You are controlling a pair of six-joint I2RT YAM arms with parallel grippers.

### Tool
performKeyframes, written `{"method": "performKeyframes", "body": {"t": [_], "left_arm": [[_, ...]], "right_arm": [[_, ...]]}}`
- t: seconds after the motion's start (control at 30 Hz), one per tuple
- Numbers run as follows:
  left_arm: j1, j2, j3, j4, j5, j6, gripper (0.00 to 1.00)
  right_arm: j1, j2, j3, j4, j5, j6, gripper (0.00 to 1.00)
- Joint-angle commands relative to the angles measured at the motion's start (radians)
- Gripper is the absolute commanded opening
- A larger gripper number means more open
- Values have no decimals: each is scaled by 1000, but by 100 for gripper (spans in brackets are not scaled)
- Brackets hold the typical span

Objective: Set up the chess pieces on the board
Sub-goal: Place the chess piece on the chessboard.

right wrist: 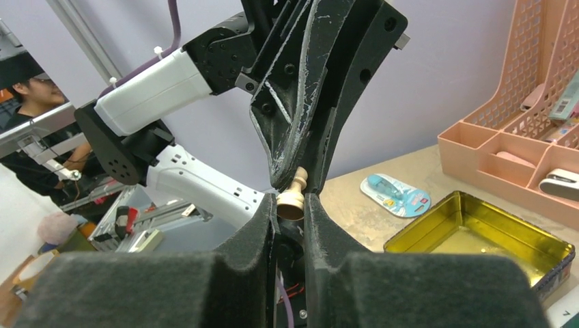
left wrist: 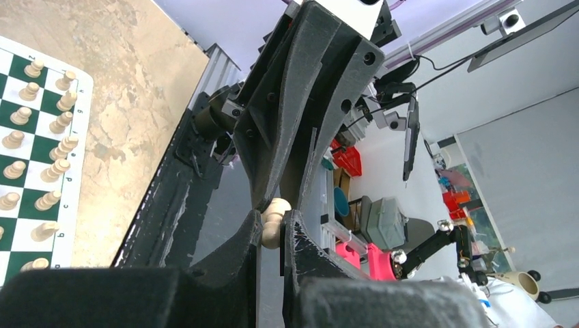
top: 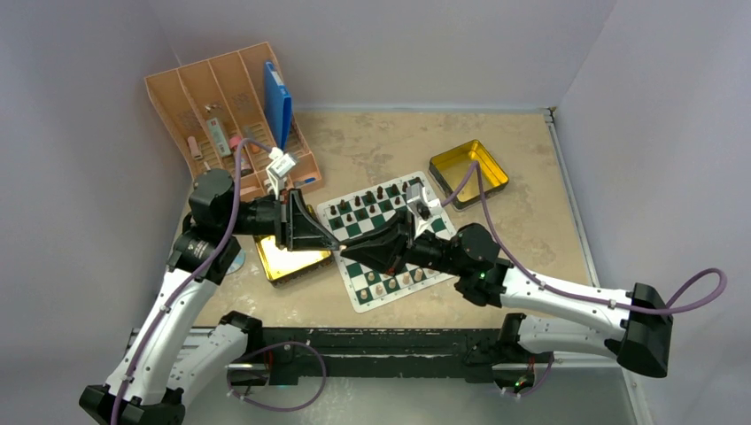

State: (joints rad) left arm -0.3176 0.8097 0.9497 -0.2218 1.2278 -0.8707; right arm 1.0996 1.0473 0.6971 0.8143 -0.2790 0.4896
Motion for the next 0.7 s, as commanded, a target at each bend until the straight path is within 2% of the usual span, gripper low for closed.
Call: {"method": "performKeyframes", "body": {"t": [0.0,0.2,0.37,0.4,0.53,0.67], "left_arm": [[-5,13,37,-54,-9,70,0],[-5,69,116,-260,-195,272,0],[-6,154,199,-418,-384,389,0],[-7,169,210,-436,-427,404,0],[-33,224,210,-456,-562,438,0],[-149,310,200,-480,-775,453,0]], "right_arm": [[-2,-49,22,5,67,-12,23],[-1,-163,-44,-85,194,-10,64],[-1,-280,-68,-232,274,-30,95],[-1,-303,-74,-258,297,-32,98],[-1,-396,-83,-357,348,-28,99],[-1,-473,-88,-433,390,-28,99]]}}
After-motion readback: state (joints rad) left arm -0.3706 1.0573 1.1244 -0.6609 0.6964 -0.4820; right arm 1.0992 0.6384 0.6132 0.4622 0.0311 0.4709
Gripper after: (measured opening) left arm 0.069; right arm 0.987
